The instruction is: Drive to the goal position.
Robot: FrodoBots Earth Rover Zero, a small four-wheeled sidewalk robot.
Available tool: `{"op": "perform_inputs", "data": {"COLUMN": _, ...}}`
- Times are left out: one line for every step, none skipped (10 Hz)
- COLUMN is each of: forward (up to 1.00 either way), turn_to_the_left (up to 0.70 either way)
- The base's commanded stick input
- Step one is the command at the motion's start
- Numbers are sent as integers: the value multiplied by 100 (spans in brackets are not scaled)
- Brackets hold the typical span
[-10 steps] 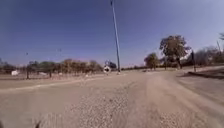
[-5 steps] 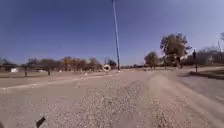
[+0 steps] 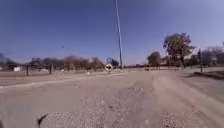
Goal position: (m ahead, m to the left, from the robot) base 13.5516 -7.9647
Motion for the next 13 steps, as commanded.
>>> {"op": "perform_inputs", "data": {"forward": 50, "turn_to_the_left": 0}}
{"op": "perform_inputs", "data": {"forward": 50, "turn_to_the_left": 0}}
{"op": "perform_inputs", "data": {"forward": 50, "turn_to_the_left": 0}}
{"op": "perform_inputs", "data": {"forward": 50, "turn_to_the_left": 0}}
{"op": "perform_inputs", "data": {"forward": 50, "turn_to_the_left": 0}}
{"op": "perform_inputs", "data": {"forward": 50, "turn_to_the_left": 0}}
{"op": "perform_inputs", "data": {"forward": 50, "turn_to_the_left": 0}}
{"op": "perform_inputs", "data": {"forward": 50, "turn_to_the_left": 0}}
{"op": "perform_inputs", "data": {"forward": 50, "turn_to_the_left": 0}}
{"op": "perform_inputs", "data": {"forward": 50, "turn_to_the_left": 0}}
{"op": "perform_inputs", "data": {"forward": 50, "turn_to_the_left": 0}}
{"op": "perform_inputs", "data": {"forward": 50, "turn_to_the_left": 0}}
{"op": "perform_inputs", "data": {"forward": 50, "turn_to_the_left": 0}}
